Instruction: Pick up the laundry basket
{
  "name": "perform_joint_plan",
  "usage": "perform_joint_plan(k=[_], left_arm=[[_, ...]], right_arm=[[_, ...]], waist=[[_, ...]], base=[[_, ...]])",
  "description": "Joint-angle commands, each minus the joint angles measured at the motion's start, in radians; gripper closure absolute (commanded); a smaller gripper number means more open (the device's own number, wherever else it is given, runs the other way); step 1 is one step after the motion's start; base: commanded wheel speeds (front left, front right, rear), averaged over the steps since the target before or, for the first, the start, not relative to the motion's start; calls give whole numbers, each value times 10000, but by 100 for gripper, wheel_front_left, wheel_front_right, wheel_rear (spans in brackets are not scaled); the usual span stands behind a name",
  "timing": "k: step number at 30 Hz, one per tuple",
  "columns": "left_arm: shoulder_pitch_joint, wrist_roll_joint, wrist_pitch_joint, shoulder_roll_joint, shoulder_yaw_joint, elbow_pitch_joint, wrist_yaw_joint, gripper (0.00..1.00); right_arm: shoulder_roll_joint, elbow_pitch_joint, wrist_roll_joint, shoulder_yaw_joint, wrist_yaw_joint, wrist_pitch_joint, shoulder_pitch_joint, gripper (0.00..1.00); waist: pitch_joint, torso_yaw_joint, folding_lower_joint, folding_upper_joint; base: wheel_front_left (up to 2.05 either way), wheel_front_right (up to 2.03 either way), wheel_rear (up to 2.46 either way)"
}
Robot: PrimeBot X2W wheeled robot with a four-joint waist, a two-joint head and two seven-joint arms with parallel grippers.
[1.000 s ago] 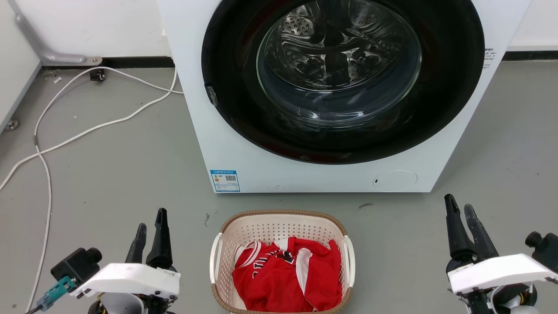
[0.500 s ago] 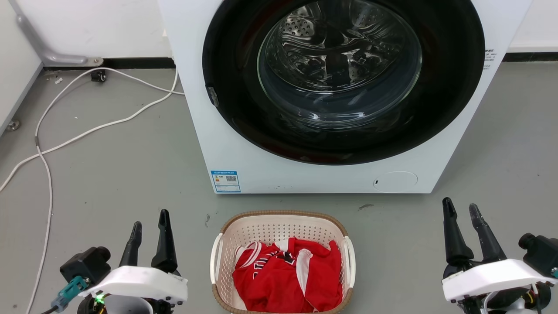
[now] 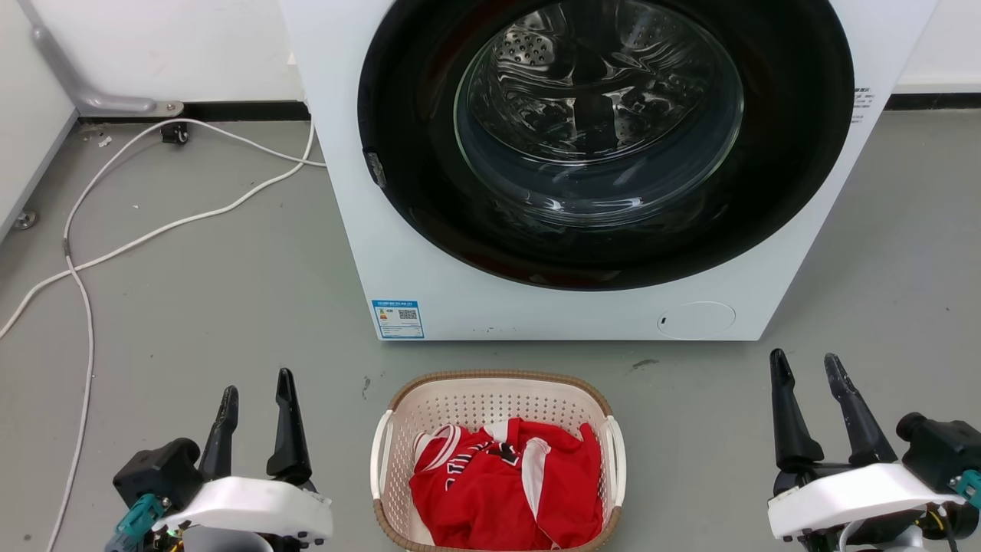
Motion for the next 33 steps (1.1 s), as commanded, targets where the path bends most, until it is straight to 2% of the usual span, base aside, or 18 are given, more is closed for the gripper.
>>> perform_joint_plan(k=[1,18,33], left_arm=[[56,342,-107,-9,45,-185,0,0],[386,2051,-493,-169,243,-405,-191,0],[575,3335,-790,-272,295,-485,-303,0]], right_arm=[[-40,-170,-347,15,0,-126,51,0],[-44,-230,-1978,-143,0,-522,234,0],[-45,-300,-2939,-81,-1,-821,372,0]], waist=[[1,7,0,0],[-13,30,0,0],[-14,50,0,0]], base=[[0,0,0],[0,0,0],[0,0,0]])
